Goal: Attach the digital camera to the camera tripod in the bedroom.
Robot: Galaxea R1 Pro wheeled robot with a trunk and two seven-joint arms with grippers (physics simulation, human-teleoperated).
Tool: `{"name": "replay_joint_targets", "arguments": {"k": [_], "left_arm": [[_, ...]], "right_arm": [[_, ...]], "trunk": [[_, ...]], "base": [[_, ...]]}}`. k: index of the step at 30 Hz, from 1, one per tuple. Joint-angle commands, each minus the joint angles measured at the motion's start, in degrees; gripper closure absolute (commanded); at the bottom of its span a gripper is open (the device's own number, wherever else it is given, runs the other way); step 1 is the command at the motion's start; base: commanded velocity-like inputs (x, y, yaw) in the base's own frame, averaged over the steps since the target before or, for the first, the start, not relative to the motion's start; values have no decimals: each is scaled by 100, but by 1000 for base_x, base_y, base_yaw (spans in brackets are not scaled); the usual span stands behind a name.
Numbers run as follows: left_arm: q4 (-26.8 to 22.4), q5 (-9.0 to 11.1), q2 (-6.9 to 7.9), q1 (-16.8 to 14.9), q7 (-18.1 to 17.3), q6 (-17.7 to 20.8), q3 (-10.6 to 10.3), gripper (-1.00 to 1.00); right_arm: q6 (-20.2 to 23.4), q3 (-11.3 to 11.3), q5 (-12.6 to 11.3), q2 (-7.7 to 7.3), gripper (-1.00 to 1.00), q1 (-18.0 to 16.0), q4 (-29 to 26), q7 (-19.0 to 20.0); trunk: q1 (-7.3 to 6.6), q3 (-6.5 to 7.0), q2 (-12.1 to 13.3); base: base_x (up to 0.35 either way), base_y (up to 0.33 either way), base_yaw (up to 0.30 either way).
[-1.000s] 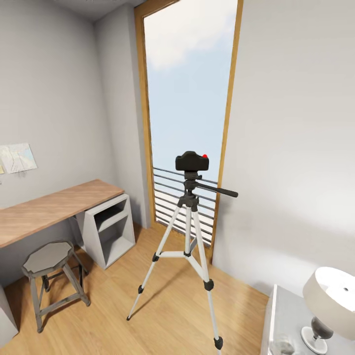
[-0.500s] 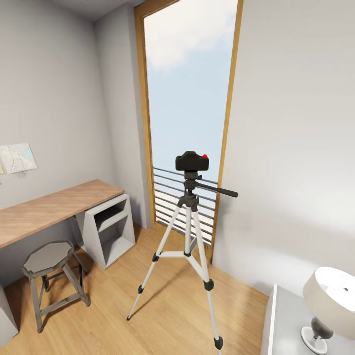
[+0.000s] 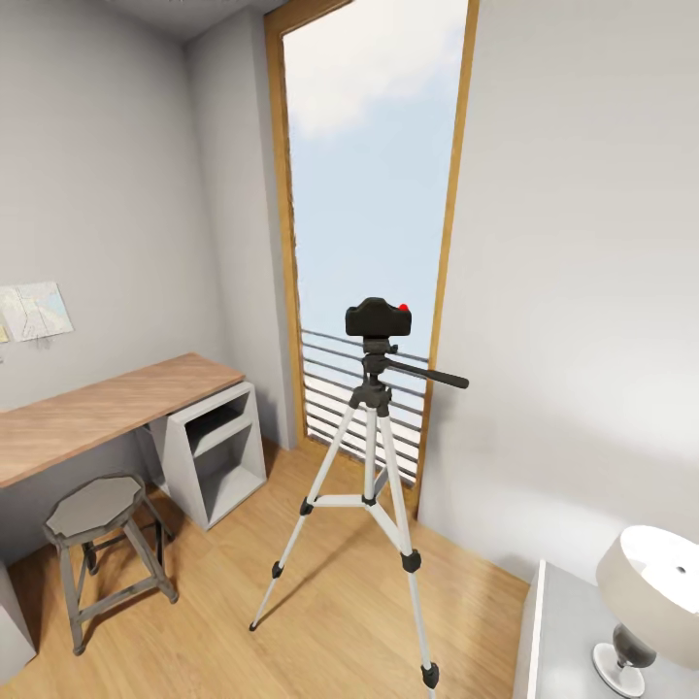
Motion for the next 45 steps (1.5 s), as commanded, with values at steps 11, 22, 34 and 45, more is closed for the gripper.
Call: {"name": "replay_joint_targets", "arguments": {"k": [11,22,34,45], "left_arm": [[14,55,-19,6,-3,-23,-48,-100],[2,42,-16,10,-3,-51,-47,-100],[-40,3,-8,12,-10,-57,-40,-100],[-85,1,-3,11,-11,-63,-40,-100]], "right_arm": [[-179,-56,42,170,-100,226,21,8],[-144,-56,32,181,-100,254,20,9],[-130,-66,38,167,-100,256,13,12],[-126,-51,65,184,-100,258,13,24]], "trunk": [[1,-8,-6],[1,-8,-6],[1,-8,-6],[1,-8,-6]], "base": [[0,0,0],[0,0,0],[0,0,0],[0,0,0]]}}
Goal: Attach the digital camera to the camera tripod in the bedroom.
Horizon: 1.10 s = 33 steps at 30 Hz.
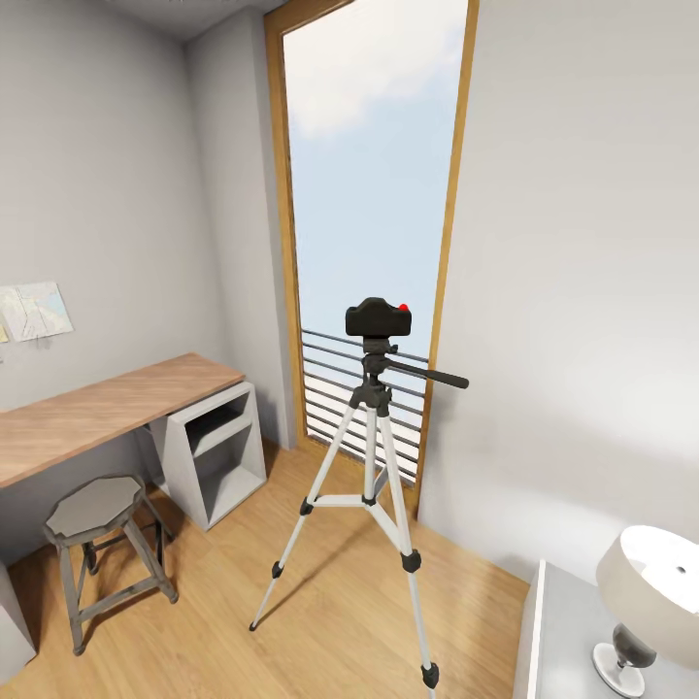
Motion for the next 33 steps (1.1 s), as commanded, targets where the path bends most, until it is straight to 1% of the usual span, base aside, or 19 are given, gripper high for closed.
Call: {"name": "replay_joint_targets", "arguments": {"k": [1,20,33], "left_arm": [[6,53,1,-4,-9,-18,-47,-100],[11,45,1,-6,-9,-18,-46,-100],[13,50,1,-5,-9,-18,-45,-100]], "right_arm": [[-33,-49,56,0,-100,-8,18,7],[-37,-46,50,10,-100,-9,18,-4],[-69,-46,69,-19,-100,-9,18,-4]], "trunk": [[1,-8,-7],[1,-8,-7],[1,-8,-7]], "base": [[0,0,0],[0,0,0],[0,0,0]]}}
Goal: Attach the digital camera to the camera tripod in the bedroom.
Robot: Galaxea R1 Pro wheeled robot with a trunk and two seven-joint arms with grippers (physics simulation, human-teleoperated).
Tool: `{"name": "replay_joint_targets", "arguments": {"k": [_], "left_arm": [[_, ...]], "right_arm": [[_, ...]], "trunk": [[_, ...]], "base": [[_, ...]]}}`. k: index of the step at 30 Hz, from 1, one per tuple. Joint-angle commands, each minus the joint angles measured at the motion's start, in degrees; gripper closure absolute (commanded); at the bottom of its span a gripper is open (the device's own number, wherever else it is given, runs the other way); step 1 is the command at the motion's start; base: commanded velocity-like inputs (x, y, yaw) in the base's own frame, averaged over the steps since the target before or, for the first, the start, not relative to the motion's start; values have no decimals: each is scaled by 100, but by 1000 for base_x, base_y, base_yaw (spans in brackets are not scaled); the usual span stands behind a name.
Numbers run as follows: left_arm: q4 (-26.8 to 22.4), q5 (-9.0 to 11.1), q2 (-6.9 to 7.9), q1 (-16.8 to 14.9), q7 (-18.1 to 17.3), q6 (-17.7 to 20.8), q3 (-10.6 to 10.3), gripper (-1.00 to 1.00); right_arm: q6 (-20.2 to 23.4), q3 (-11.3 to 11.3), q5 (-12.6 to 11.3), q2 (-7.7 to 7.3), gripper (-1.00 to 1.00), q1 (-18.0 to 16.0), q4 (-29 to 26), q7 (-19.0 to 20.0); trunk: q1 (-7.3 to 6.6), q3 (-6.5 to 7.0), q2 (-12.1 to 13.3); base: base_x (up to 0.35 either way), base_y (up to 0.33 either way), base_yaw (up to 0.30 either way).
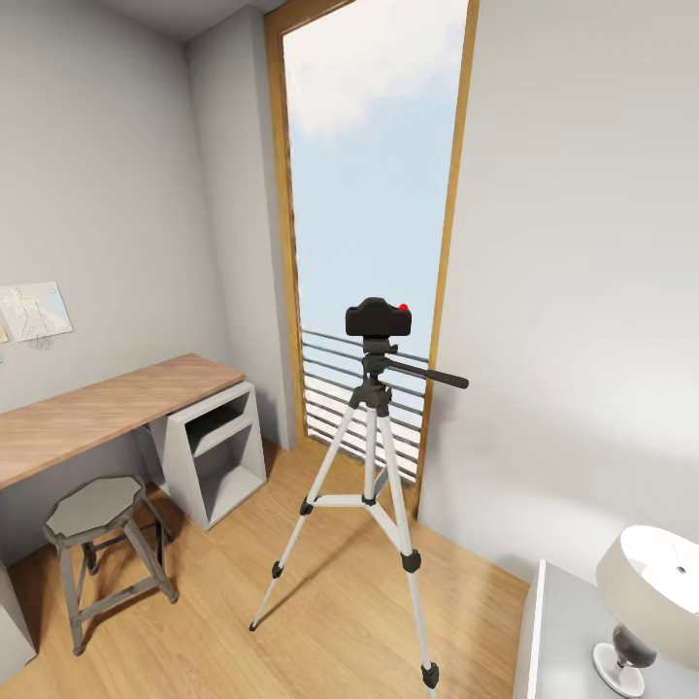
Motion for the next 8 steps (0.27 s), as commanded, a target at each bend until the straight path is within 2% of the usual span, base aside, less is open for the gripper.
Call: {"name": "replay_joint_targets", "arguments": {"k": [1,8], "left_arm": [[7,52,-1,-4,-9,-18,-49,-100],[2,53,0,-4,-9,-18,-49,-100]], "right_arm": [[-33,-48,57,-4,-100,-8,18,8],[-28,-49,62,1,-100,-7,18,26]], "trunk": [[1,-8,-6],[1,-8,-6]], "base": [[0,0,0],[0,0,0]]}}
